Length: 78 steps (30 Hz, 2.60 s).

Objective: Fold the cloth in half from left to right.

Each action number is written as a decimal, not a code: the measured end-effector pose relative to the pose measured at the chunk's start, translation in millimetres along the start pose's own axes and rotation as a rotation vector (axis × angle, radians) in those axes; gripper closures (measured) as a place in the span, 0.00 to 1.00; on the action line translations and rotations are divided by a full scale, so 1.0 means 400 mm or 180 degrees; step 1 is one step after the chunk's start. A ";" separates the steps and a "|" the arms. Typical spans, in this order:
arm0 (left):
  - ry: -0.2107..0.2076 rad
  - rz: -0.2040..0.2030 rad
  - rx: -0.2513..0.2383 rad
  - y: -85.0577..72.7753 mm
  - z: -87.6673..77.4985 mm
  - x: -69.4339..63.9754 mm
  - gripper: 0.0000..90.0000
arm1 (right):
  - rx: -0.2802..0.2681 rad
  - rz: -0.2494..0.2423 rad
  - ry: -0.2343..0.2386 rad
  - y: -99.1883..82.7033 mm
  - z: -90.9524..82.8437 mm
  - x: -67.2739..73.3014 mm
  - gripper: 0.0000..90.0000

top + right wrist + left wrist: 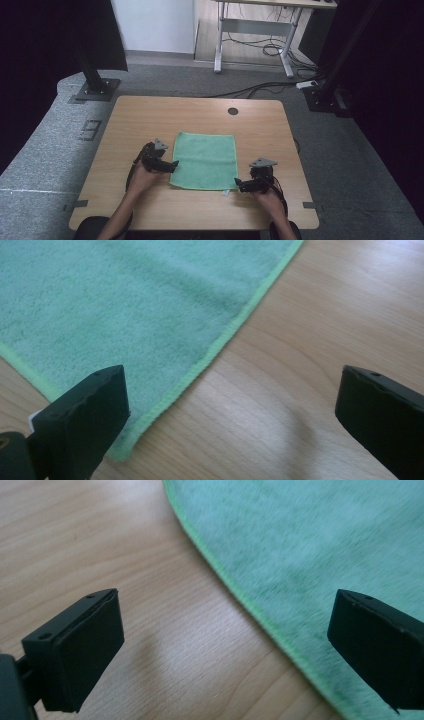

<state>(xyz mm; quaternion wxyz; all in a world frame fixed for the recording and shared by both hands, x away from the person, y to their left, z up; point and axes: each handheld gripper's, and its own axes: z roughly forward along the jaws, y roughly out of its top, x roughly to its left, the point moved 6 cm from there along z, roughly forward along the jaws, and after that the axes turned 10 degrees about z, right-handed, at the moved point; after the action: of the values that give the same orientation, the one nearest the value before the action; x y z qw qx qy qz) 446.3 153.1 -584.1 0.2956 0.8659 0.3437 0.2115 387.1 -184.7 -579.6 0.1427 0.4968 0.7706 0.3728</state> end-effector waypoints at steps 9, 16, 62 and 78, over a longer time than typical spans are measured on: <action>0.0025 0.0006 0.0033 -0.019 -0.002 -0.028 0.04 | 0.0253 -0.0109 -0.0094 -0.025 0.028 0.004 0.01; -0.0012 0.0041 0.0067 -0.025 -0.019 -0.073 0.04 | 0.0246 -0.0139 -0.0209 -0.023 0.020 -0.020 0.01; 0.0067 -0.0338 -0.0103 0.069 0.011 0.025 0.13 | 0.0025 0.0270 -0.0343 -0.036 -0.001 -0.151 0.00; 0.0285 -0.0456 0.0074 0.057 0.087 0.097 0.13 | 0.0004 0.0274 -0.0339 -0.035 0.001 -0.150 0.00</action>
<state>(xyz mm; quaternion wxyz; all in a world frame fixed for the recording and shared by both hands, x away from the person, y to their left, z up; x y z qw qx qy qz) 503.1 155.0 -588.3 0.2842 0.8320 0.4202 0.2244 406.0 -239.9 -598.9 0.1671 0.5487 0.7400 0.3512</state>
